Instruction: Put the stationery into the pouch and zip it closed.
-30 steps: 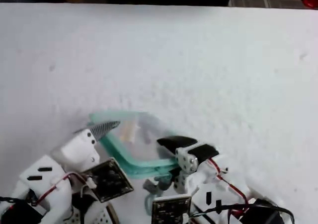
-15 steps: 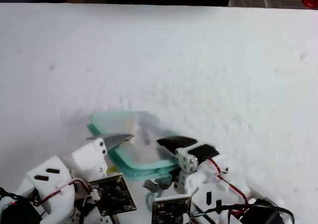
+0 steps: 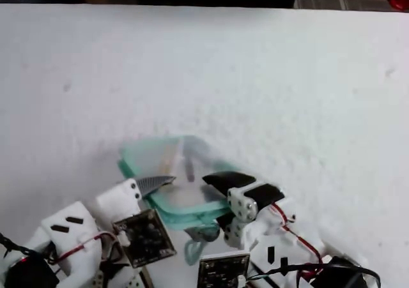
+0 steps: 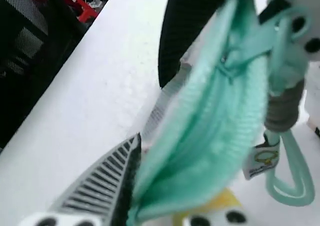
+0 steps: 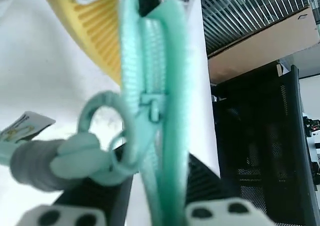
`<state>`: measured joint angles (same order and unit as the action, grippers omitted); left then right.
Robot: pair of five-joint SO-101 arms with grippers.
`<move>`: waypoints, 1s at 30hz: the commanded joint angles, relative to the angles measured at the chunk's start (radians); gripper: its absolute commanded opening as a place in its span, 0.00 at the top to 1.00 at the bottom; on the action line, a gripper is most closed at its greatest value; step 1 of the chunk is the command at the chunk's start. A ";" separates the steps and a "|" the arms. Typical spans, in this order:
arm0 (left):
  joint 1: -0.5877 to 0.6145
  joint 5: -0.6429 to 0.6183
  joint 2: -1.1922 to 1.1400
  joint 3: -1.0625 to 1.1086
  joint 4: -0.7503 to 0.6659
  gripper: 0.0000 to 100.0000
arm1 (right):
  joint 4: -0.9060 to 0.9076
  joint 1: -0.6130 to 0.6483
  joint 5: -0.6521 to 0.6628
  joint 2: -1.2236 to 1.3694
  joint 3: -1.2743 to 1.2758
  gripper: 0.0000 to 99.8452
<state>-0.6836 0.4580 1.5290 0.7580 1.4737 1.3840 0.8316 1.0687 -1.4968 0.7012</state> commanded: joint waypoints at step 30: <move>0.282 -0.436 -0.013 0.566 -0.816 0.98 | -0.542 -0.323 -0.605 0.068 0.115 0.79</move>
<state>-0.4166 0.0238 1.5275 1.3226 0.6805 0.8654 0.5217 0.5562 -1.4876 0.8178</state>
